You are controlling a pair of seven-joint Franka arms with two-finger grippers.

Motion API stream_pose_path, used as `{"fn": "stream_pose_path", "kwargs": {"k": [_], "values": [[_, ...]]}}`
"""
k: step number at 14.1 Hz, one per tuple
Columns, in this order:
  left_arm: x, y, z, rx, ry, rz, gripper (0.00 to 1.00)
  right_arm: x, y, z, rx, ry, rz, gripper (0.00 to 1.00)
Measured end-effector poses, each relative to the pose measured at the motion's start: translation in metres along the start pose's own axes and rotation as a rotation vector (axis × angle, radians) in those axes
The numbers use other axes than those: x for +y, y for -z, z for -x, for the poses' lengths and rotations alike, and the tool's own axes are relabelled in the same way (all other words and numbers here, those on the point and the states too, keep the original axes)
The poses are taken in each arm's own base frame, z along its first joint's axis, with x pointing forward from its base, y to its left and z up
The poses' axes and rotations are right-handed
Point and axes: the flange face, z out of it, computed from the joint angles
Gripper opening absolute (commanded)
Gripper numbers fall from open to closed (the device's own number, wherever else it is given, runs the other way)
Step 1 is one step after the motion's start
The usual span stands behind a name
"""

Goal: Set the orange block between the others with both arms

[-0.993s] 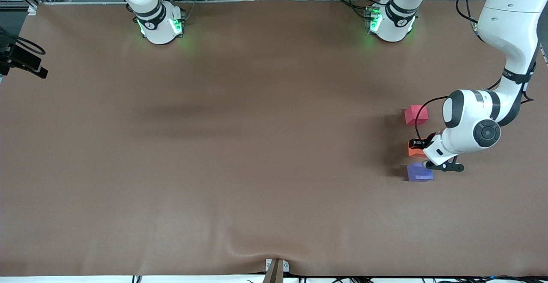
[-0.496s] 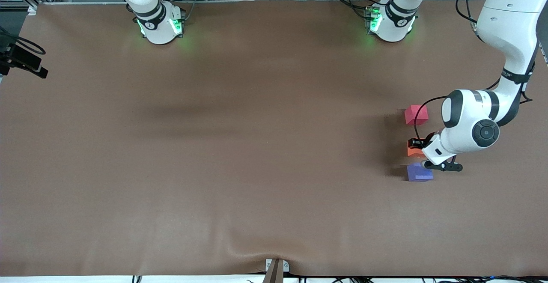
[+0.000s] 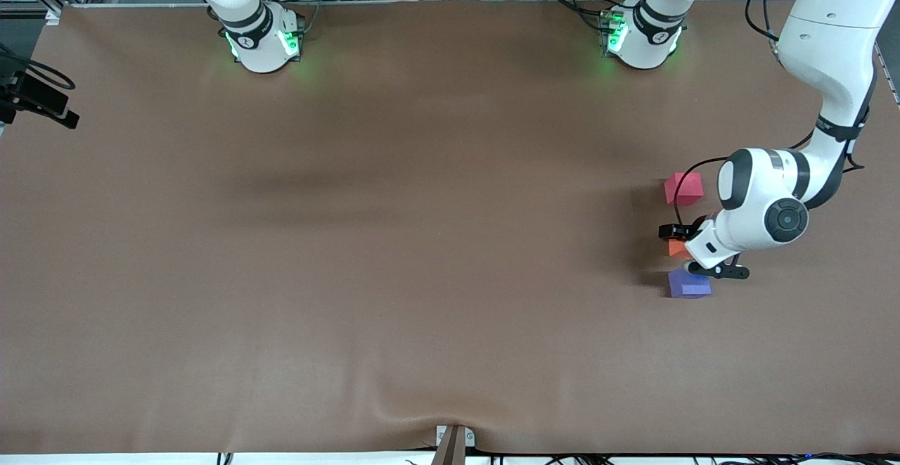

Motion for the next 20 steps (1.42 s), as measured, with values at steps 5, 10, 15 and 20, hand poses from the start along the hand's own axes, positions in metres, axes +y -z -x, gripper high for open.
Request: {"fn": "stream_pose_path", "kwargs": {"k": [5,10,15,20], "values": [[-0.005,0.023,-0.004,0.041,0.005,-0.01,1.0,-0.002,0.0,0.0,0.0,0.004,0.0,1.0],[-0.013,0.098,0.006,0.107,0.021,-0.05,1.0,-0.006,0.0,0.0,-0.001,0.011,0.001,1.0],[-0.001,0.204,0.024,0.159,0.051,-0.038,1.0,-0.006,0.0,0.0,0.0,0.011,0.001,1.0],[0.024,0.313,0.034,0.149,0.034,-0.019,1.0,-0.006,0.0,0.0,0.0,0.01,0.001,1.0]]}}
